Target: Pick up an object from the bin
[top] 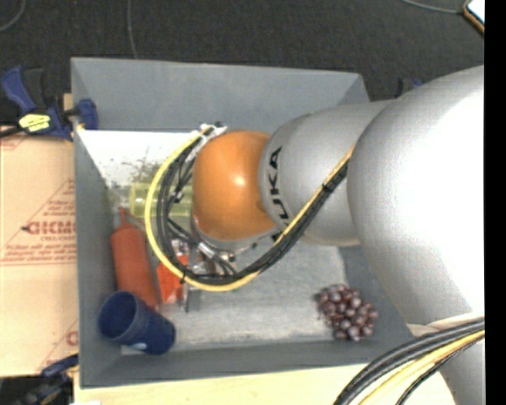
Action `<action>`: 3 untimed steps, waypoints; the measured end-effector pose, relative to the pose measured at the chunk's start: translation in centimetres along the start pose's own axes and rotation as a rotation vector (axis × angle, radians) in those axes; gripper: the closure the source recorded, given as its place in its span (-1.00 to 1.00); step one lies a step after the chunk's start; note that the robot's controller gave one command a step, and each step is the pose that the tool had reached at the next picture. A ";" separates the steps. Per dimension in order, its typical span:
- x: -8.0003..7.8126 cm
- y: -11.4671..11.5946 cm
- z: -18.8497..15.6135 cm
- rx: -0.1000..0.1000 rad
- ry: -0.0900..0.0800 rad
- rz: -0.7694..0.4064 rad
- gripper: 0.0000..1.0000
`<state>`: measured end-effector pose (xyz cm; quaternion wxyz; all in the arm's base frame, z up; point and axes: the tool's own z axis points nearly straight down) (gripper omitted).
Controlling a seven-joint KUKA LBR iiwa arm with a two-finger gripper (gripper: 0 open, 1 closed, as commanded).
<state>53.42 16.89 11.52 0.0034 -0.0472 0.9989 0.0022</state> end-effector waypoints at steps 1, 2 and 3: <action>-0.1 0.0 -1.0 -0.001 -0.004 0.000 1.00; -0.1 0.0 -2.5 -0.001 -0.003 0.000 1.00; -0.2 0.0 -3.8 -0.002 -0.006 0.000 1.00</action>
Offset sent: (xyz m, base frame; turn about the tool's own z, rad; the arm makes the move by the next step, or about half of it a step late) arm 0.0007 0.0001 0.0342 0.0001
